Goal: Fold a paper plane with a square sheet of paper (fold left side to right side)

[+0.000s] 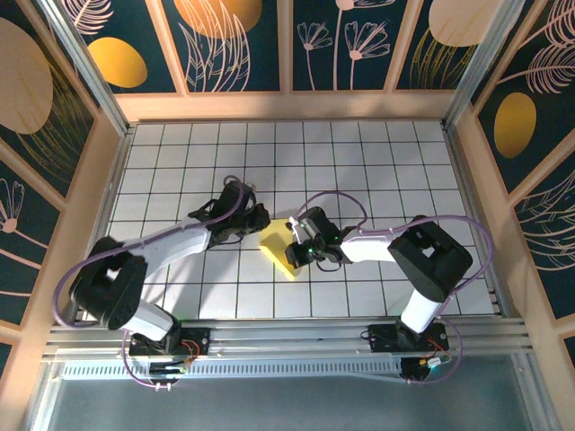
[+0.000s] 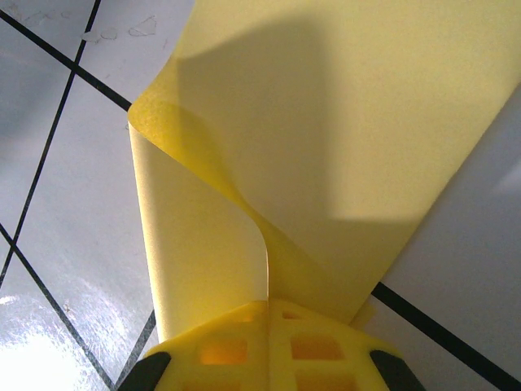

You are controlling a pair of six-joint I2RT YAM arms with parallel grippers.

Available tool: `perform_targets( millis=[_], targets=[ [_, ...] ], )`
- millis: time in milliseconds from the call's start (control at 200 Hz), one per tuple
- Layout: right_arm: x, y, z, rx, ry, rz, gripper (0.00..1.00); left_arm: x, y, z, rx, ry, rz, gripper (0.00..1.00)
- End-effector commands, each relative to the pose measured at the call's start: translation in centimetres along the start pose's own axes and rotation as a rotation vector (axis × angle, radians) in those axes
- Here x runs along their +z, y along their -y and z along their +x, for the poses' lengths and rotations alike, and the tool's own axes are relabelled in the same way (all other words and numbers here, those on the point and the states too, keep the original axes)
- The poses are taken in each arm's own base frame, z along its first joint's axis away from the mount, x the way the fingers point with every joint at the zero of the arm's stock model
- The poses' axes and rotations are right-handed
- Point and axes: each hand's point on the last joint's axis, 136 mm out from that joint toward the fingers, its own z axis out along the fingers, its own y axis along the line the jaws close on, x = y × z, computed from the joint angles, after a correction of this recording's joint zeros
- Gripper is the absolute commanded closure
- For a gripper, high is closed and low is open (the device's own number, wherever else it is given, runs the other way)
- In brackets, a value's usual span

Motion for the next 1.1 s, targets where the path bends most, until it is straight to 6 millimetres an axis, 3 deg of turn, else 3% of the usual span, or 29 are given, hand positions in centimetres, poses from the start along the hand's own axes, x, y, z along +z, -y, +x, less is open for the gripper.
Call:
perform_targets(
  millis=[0, 140, 340, 671, 1096],
  targets=[
    [0.9, 2.7, 2.9, 0.027, -0.093, 0.092, 1.00, -0.8, -0.4, 2.3, 0.002, -0.028, 0.073, 0.98],
    [0.9, 2.7, 2.9, 0.025, -0.097, 0.092, 1.00, -1.0, 0.7, 5.3, -0.031, -0.081, 0.225, 1.00],
    [0.9, 2.7, 2.9, 0.024, -0.099, 0.093, 1.00, 0.1, 0.5, 7.5, -0.050, -0.131, 0.252, 1.00],
    [1.0, 2.8, 2.9, 0.023, -0.110, 0.102, 1.00, 2.1, 0.1, 8.7, -0.058, -0.171, 0.236, 1.00],
    [1.1, 2.9, 2.9, 0.020, -0.112, 0.106, 1.00, 3.4, -2.0, 9.6, -0.076, -0.186, 0.158, 1.00]
  ],
)
